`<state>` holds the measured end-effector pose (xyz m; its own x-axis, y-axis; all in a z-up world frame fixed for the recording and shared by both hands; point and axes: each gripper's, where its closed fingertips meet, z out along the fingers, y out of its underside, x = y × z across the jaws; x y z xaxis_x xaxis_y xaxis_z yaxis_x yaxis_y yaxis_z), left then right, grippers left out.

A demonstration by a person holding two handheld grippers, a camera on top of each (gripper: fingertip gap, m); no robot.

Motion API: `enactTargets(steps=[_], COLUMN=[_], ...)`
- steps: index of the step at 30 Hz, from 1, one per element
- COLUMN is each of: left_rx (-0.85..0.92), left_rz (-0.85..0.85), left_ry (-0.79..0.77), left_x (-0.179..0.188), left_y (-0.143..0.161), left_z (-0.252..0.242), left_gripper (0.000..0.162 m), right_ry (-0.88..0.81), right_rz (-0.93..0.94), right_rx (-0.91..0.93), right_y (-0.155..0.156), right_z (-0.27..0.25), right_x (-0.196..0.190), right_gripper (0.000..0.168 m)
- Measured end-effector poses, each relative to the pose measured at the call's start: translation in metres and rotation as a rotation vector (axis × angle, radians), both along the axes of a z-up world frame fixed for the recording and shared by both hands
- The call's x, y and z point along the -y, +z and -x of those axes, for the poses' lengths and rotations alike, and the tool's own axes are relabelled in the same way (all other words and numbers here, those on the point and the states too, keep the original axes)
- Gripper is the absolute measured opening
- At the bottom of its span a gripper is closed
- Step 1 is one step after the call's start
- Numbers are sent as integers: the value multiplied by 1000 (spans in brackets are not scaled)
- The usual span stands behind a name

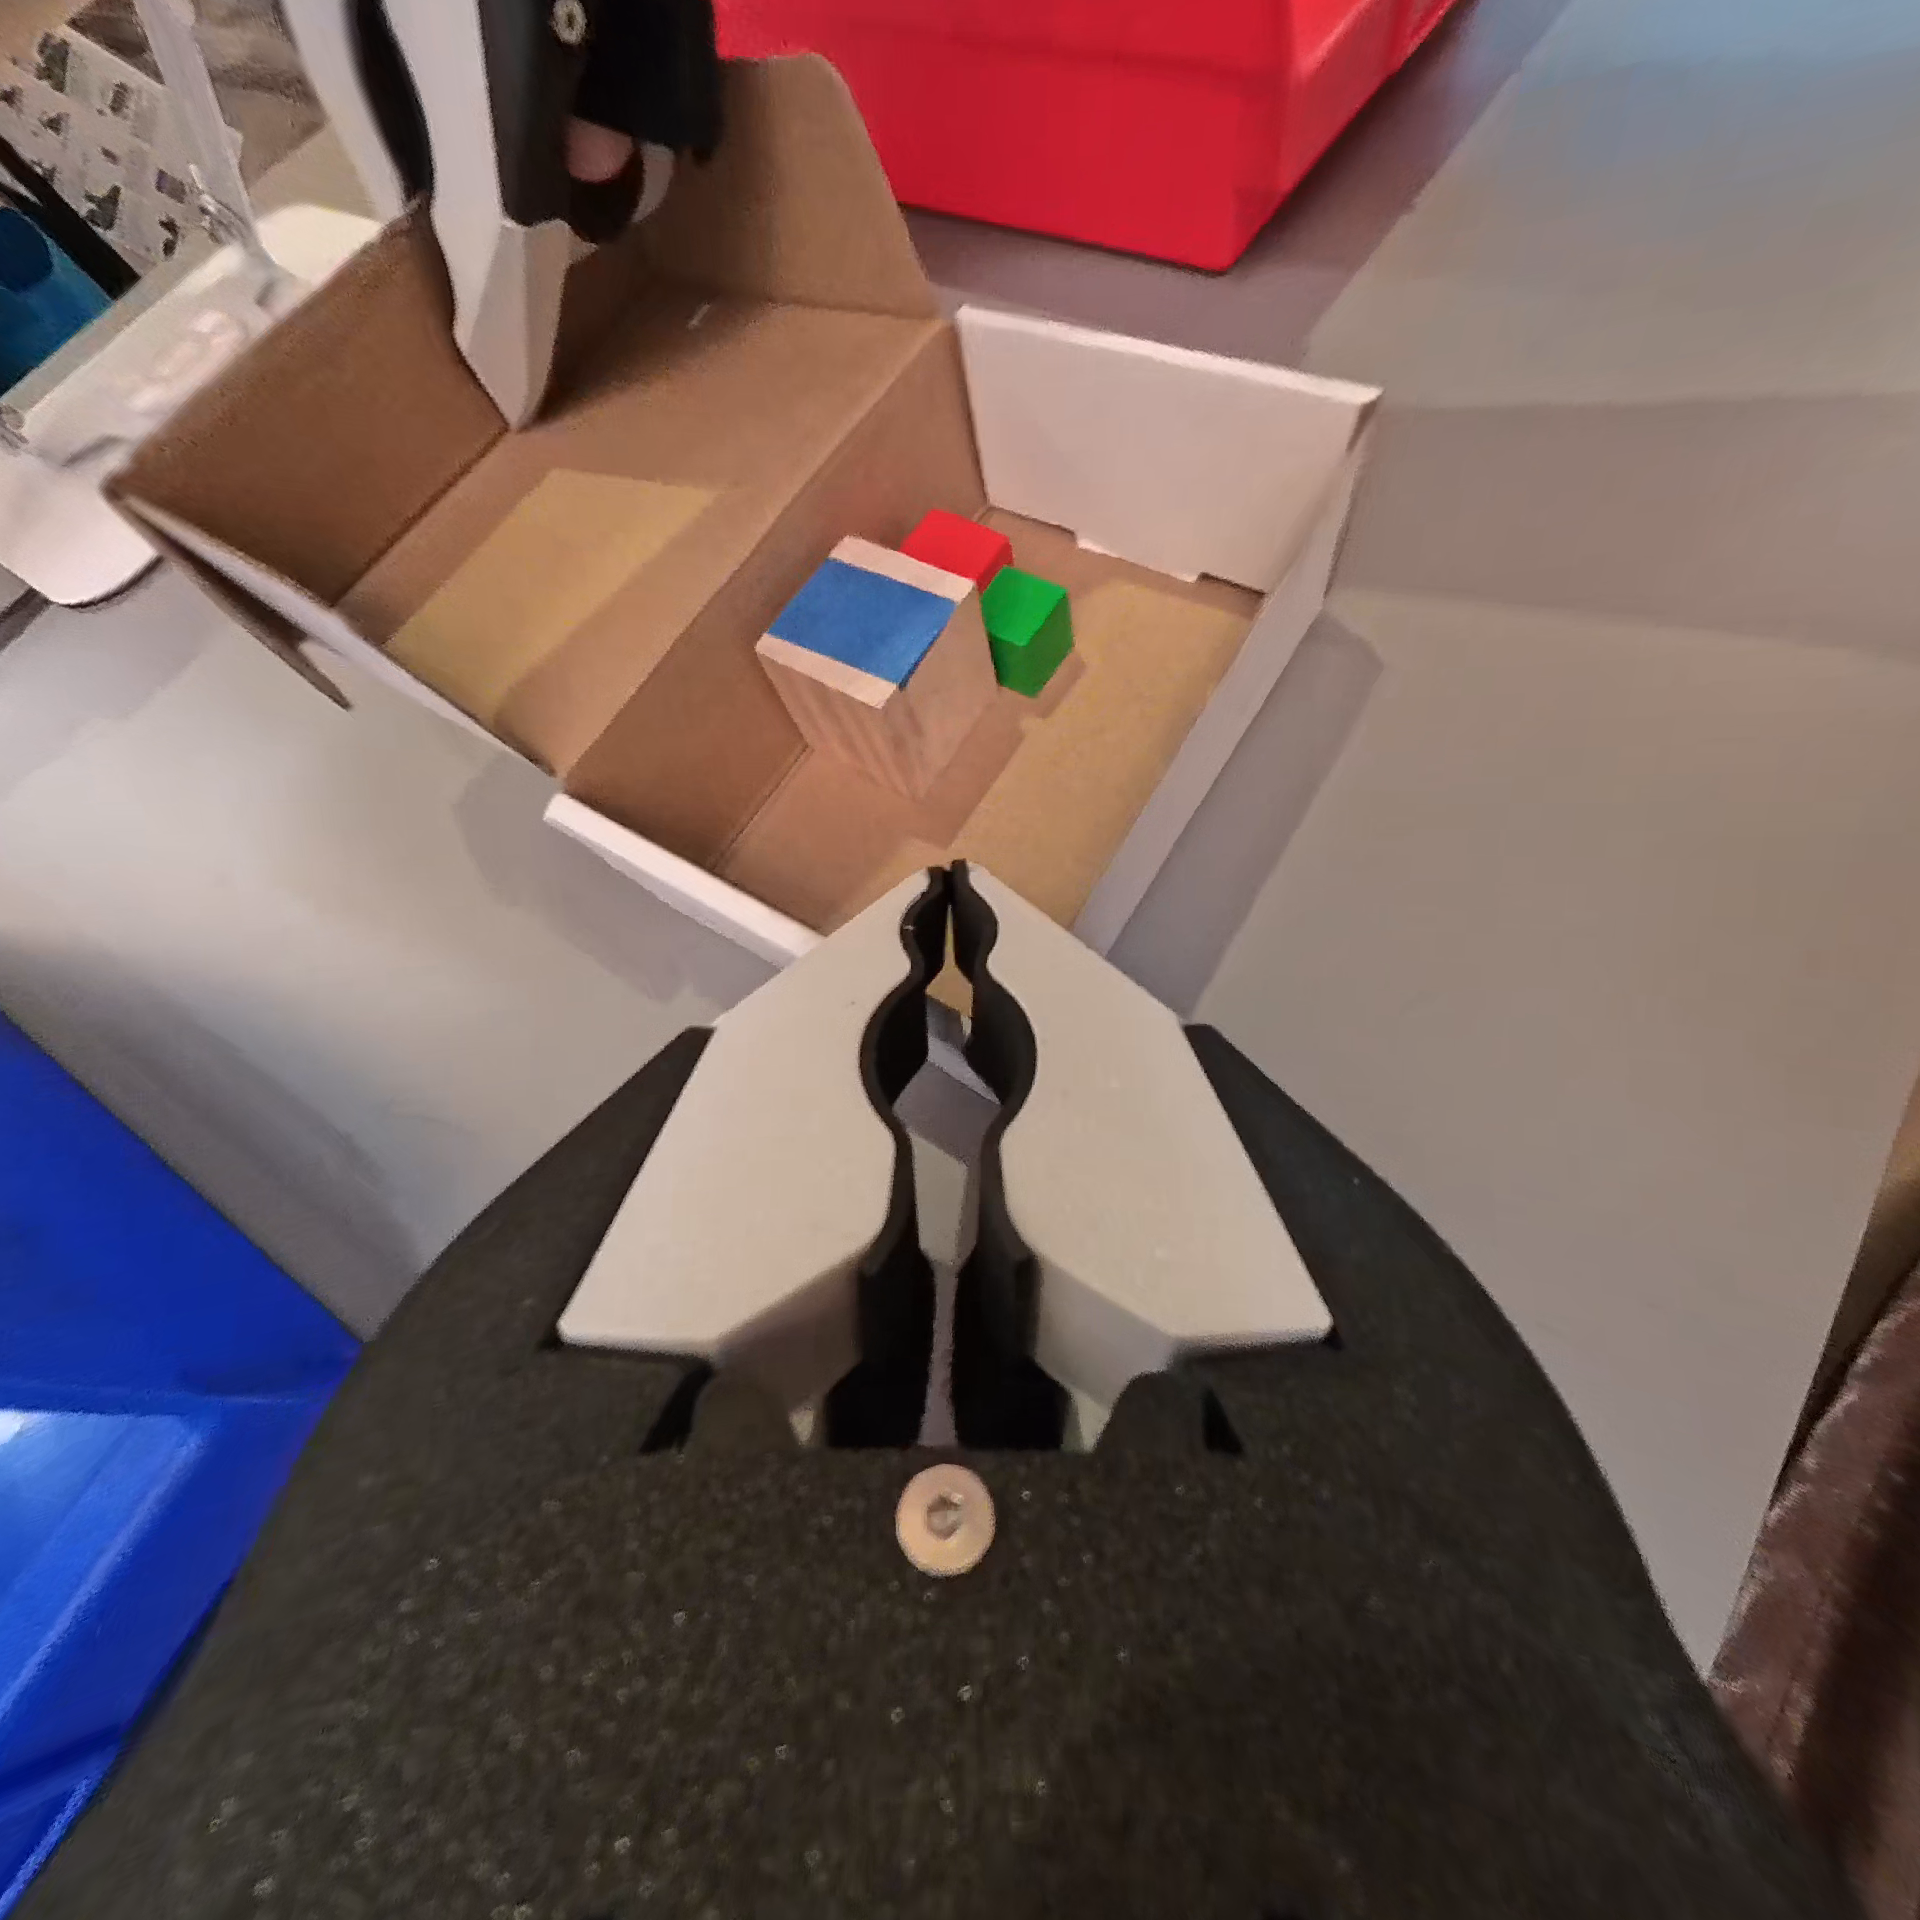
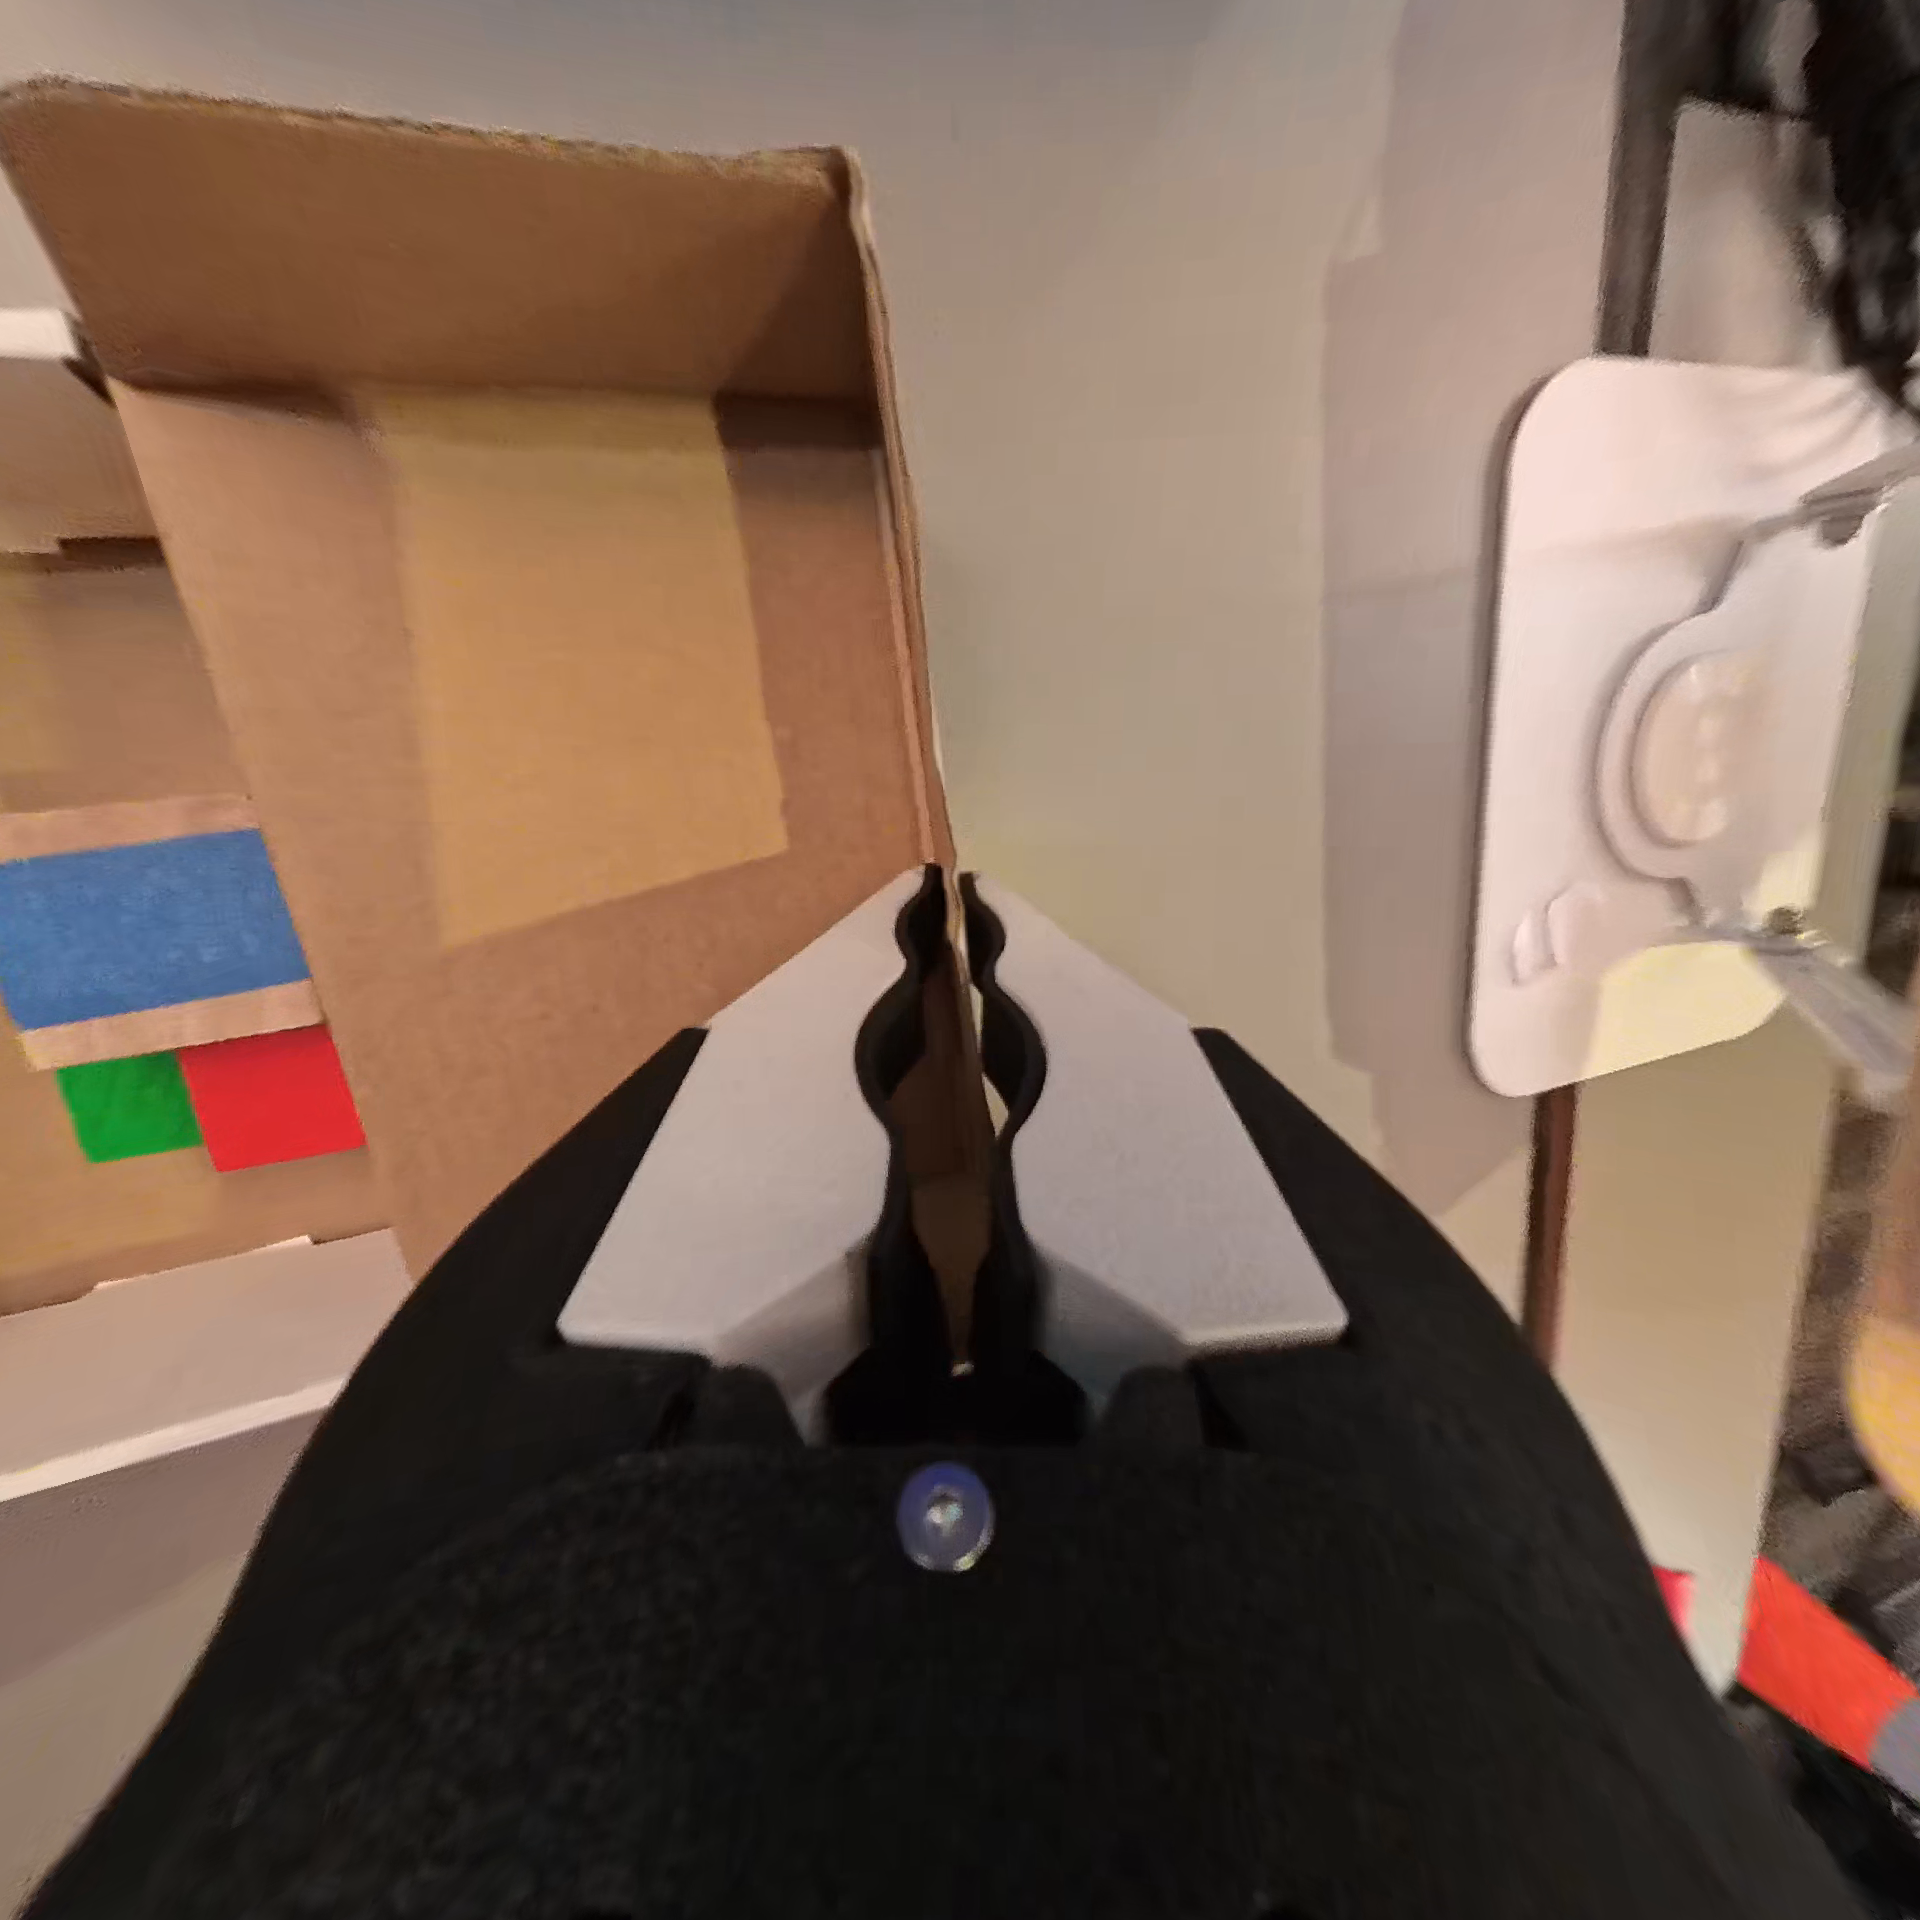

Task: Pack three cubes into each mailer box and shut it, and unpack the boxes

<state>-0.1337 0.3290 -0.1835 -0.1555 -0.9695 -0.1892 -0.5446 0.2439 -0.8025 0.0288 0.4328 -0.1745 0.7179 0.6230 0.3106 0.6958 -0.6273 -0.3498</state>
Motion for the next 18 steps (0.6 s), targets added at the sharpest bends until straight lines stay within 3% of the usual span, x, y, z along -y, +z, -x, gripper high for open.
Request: enactTargets(steps=[2, 3, 6, 9, 14, 18], left_rx=[30, 47, 68, 82, 124, 110], left_rz=[7, 11, 39, 43, 34, 83], left_ry=[-6, 0, 20, 19, 65, 44], left_x=[-1, -3, -5, -5, -19, -23], left_y=[5, 7, 10, 14, 23, 23], left_z=[0, -1, -3, -2, 7, 1], left_gripper=[0, 8, 35, 56, 78, 99], right_ry=[50, 65, 46, 9, -66, -143], right_rz=[-38, -51, -10, -41, -273, -398], right_rx=[41, 61, 50, 10, -111, -198], right_y=[12, 18, 30, 57, 124, 140], right_z=[-1, 0, 8, 15, 28, 42], right_x=[-13, -20, -30, -31, 1, 62], right_gripper=[3, 8, 52, 75, 81, 81])
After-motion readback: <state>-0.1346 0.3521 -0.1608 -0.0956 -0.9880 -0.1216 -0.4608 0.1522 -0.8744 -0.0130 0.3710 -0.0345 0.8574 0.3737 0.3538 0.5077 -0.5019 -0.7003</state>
